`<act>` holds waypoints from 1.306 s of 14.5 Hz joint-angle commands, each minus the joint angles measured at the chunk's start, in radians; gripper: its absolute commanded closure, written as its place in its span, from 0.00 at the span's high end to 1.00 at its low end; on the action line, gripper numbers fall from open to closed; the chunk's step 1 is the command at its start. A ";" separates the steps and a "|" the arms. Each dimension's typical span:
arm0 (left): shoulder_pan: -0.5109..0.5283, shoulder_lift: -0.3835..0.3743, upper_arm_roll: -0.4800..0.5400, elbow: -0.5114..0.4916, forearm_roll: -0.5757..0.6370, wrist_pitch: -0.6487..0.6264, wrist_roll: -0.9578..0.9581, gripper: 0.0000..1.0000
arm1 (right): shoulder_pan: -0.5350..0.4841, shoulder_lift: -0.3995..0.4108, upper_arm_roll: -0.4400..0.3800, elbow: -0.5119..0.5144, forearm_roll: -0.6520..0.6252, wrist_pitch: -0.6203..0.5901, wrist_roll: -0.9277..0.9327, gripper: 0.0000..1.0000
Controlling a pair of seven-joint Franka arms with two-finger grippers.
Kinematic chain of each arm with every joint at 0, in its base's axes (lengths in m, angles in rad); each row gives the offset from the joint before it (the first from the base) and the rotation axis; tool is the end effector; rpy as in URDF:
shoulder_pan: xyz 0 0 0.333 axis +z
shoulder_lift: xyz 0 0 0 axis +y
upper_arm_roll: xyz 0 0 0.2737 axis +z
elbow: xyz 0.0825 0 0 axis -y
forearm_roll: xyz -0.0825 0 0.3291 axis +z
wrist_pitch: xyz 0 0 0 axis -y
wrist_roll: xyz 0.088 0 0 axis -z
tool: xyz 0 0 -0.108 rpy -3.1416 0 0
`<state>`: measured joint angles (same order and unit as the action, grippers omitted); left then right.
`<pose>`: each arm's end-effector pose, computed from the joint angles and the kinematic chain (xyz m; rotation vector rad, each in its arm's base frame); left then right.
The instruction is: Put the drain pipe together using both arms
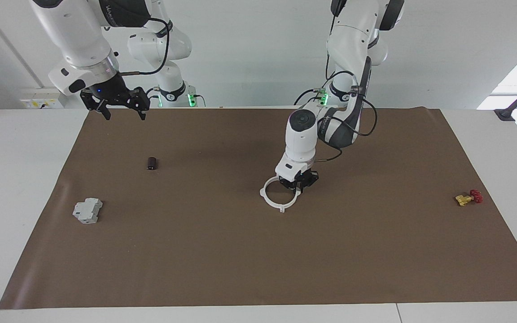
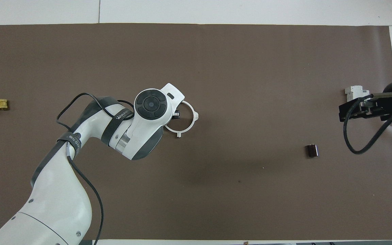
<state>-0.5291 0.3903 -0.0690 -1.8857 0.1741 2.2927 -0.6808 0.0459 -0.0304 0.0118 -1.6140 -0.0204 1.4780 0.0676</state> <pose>0.4782 -0.3185 0.2984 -3.0656 0.0396 -0.1196 0.4797 0.0254 0.5707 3.1100 -0.0167 -0.1620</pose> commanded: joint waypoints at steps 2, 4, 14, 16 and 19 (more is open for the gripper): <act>-0.023 -0.018 0.008 -0.043 0.021 0.031 -0.028 0.12 | -0.026 -0.009 0.000 -0.018 0.002 0.022 -0.026 1.00; -0.017 -0.016 0.008 -0.038 0.021 0.033 -0.023 0.68 | -0.026 -0.009 0.000 -0.018 0.004 0.022 -0.026 1.00; 0.165 -0.185 0.008 -0.053 0.021 -0.017 0.009 1.00 | -0.066 -0.002 -0.001 0.020 0.011 0.030 -0.029 1.00; 0.246 -0.241 0.006 -0.052 0.016 -0.071 0.106 1.00 | -0.084 -0.003 -0.001 0.028 0.011 0.019 -0.072 1.00; 0.354 -0.310 0.006 -0.036 -0.008 -0.169 0.317 1.00 | -0.124 -0.008 -0.001 0.022 0.011 0.019 -0.110 1.00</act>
<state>-0.2384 0.1516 -0.0540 -1.8961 0.1743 2.1804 -0.4783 -0.0470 -0.0314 0.0044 -1.5922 -0.0196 1.4992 -0.0058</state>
